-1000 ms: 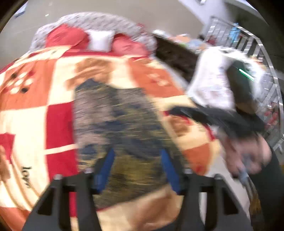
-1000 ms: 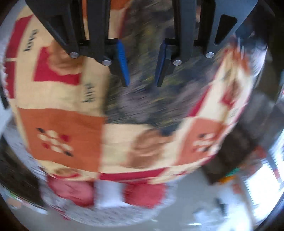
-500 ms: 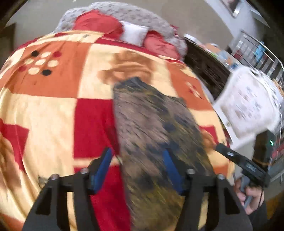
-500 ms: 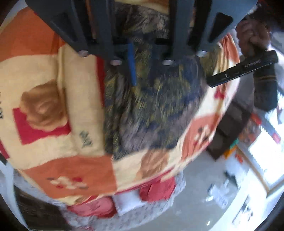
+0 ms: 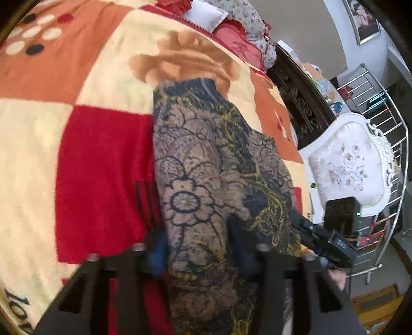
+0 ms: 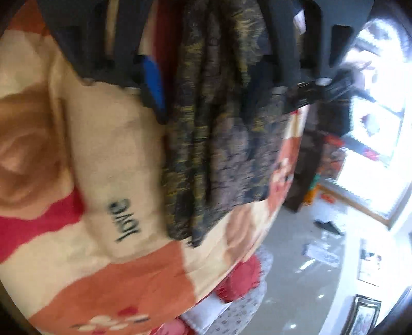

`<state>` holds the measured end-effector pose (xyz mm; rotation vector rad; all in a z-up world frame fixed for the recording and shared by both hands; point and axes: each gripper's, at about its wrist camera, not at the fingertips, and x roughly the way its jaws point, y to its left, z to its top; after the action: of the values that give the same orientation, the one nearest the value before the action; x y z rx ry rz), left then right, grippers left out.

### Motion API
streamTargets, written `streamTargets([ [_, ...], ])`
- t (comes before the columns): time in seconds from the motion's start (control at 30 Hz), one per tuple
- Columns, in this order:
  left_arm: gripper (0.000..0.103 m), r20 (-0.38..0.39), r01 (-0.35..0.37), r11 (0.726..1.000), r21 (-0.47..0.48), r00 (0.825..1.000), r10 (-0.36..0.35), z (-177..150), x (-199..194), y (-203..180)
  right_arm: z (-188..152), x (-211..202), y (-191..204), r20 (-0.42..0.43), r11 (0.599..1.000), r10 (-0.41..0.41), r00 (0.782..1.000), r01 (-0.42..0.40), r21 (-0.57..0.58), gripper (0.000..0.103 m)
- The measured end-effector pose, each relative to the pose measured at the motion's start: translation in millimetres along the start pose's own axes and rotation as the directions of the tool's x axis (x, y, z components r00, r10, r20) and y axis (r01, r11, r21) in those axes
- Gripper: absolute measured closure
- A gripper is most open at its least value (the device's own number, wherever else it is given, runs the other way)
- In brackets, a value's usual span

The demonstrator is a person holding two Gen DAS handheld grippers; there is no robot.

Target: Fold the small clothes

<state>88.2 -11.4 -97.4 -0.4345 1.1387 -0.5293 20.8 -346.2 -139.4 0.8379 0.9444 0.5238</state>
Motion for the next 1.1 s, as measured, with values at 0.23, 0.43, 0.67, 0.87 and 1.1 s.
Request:
streamTargets([
  [0.23, 0.082, 0.096, -0.085, 0.992, 0.096, 0.992, 0.076, -5.3, -9.6, -22.7, 2.6, 13.9, 7.7, -0.030, 0.996, -0.088, 0.996, 0.088, -0.002, 0.062],
  [0.43, 0.082, 0.214, -0.129, 0.975, 0.179, 0.973, 0.090, 25.9, -60.6, -27.9, 17.6, 10.9, 60.1, 0.026, 0.994, -0.066, 0.997, 0.068, -0.084, 0.071],
  [0.67, 0.080, 0.313, -0.206, 0.971, 0.120, 0.936, 0.160, 77.0, -104.2, 14.9, 65.9, 69.7, 135.2, 0.052, 0.970, -0.043, 0.998, 0.054, -0.239, 0.071],
  [0.87, 0.067, 0.172, -0.295, 0.955, 0.024, 0.943, 0.286, 93.1, -59.2, 82.5, 85.4, 140.8, 125.5, 0.009, 0.949, -0.167, 0.986, 0.163, -0.271, 0.066],
  [1.1, 0.057, 0.321, -0.282, 0.958, 0.045, 0.912, 0.254, 111.0, -85.9, 66.2, 75.2, 106.1, 114.8, 0.082, 0.961, -0.207, 0.975, 0.219, -0.169, 0.065],
])
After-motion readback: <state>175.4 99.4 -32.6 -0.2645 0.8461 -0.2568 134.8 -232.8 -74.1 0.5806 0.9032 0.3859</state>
